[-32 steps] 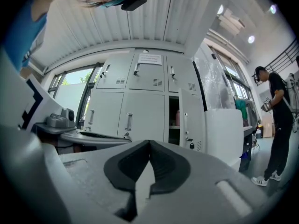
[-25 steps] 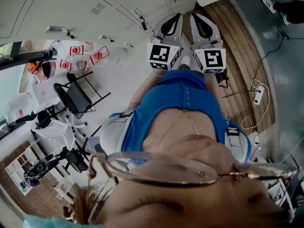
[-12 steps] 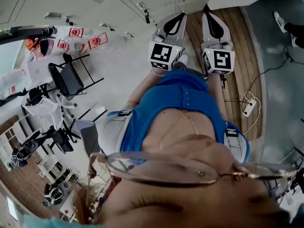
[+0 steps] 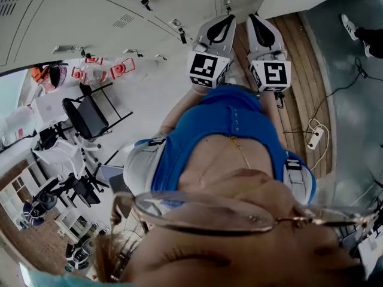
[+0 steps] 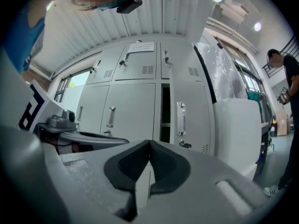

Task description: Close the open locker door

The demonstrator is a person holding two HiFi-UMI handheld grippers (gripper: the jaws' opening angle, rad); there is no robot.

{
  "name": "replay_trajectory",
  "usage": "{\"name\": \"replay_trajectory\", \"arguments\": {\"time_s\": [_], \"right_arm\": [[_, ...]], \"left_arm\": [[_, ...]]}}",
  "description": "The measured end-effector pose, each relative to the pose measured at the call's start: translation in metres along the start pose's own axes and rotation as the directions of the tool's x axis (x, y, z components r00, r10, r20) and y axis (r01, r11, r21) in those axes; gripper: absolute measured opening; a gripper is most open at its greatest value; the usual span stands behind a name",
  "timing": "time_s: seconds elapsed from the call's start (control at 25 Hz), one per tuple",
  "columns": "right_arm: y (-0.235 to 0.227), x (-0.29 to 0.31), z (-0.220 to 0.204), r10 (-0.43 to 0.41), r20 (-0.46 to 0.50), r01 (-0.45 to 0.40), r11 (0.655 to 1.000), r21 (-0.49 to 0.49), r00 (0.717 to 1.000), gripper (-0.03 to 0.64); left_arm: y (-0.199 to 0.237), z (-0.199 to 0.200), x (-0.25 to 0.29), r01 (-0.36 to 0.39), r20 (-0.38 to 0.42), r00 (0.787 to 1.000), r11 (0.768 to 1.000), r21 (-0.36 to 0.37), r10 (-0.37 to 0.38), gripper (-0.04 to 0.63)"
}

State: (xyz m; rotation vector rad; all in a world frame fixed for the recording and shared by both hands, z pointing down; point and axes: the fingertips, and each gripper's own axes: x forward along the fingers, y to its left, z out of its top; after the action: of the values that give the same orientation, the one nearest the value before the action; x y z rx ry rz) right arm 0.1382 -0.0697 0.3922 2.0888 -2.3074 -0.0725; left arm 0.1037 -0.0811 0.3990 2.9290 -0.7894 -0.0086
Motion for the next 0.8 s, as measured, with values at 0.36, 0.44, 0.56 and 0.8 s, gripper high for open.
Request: {"name": "replay_trajectory", "arguments": {"time_s": [0.36,0.44,0.56,0.8], "right_arm": [[-0.028,0.053,0.011,0.094,0.030,-0.094,0.996,0.006,0.995,0.002],[-0.035,0.062,0.013,0.107,0.028,-0.106,0.994,-0.013,0.994,0.001],[-0.048,0.072,0.020,0.086,0.061,-0.086,0.996,-0.003,0.994,0.000],[-0.073,0.083,0.024,0.078,0.080,-0.077,0.997,-0.009,0.994,0.013]], "left_arm": [[0.035,0.000,0.047,0.097,-0.016,0.995,0.995,-0.008,-0.097,-0.003],[0.043,-0.002,0.052,0.120,-0.024,0.992,0.993,-0.010,-0.121,-0.002],[0.055,-0.004,0.056,0.149,-0.015,0.989,0.989,0.004,-0.149,-0.002],[0.073,-0.013,0.060,0.159,-0.037,0.987,0.987,0.008,-0.159,-0.002]]}}
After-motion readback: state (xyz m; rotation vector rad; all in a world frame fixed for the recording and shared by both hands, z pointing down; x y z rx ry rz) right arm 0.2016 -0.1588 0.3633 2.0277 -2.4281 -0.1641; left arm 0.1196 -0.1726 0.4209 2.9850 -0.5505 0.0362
